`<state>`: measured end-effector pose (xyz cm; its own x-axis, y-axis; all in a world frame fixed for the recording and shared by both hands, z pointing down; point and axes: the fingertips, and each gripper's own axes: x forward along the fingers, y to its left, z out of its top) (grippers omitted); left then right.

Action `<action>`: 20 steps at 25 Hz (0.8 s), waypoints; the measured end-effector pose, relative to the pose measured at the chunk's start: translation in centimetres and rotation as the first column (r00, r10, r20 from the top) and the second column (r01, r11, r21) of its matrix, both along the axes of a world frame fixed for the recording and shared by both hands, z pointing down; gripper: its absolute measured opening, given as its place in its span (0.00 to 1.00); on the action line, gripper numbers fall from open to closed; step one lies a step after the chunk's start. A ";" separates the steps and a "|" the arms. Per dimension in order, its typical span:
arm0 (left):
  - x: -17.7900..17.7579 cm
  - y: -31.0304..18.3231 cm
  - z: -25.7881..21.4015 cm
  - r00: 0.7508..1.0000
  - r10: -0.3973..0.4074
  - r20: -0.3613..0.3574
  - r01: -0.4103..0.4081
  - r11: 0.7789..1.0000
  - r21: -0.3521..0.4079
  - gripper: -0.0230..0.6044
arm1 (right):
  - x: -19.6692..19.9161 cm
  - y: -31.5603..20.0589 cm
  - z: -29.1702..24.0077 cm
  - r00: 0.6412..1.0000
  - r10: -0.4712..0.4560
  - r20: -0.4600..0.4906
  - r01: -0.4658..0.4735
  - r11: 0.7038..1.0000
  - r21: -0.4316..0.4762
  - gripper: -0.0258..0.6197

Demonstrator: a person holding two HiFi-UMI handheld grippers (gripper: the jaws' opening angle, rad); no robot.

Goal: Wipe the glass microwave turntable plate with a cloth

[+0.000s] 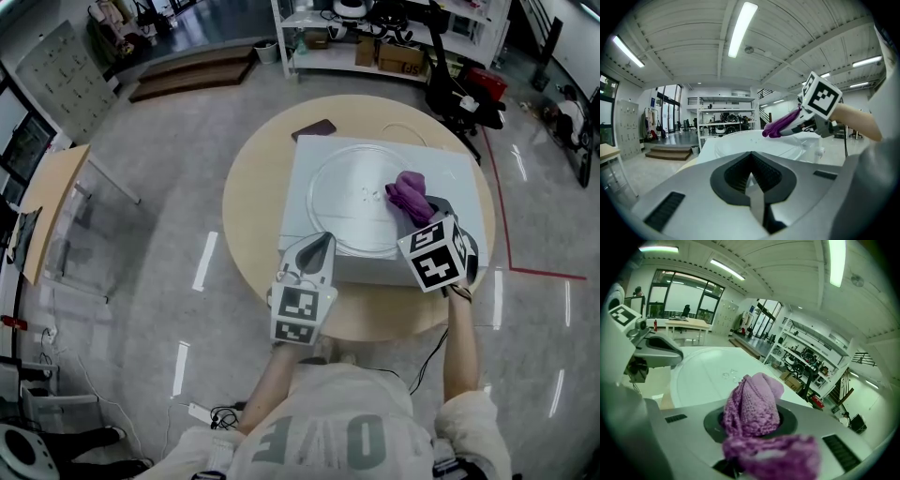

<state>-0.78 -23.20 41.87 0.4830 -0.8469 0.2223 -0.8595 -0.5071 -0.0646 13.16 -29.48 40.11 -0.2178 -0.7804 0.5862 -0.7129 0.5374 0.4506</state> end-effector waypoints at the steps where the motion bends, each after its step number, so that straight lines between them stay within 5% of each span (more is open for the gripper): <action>1: 0.0 0.0 0.0 1.000 0.000 0.000 0.000 1.000 0.001 0.04 | -0.4 0.9 0.1 1.000 -0.021 -0.002 0.021 1.000 -0.001 0.11; 11: -0.2 0.1 0.1 1.000 0.000 0.000 0.000 1.000 0.005 0.04 | -3.5 9.0 0.8 0.991 -0.128 0.026 0.129 0.992 -0.018 0.11; 20: -0.2 0.1 0.1 1.000 0.002 0.002 -0.002 1.000 0.002 0.04 | -3.8 10.8 0.7 0.985 -0.156 0.073 0.160 0.986 -0.051 0.11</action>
<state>-0.96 -23.10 41.99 0.4838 -0.8467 0.2215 -0.8585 -0.5082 -0.0677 9.39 -18.64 40.85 -0.3770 -0.6992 0.6075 -0.6454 0.6687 0.3691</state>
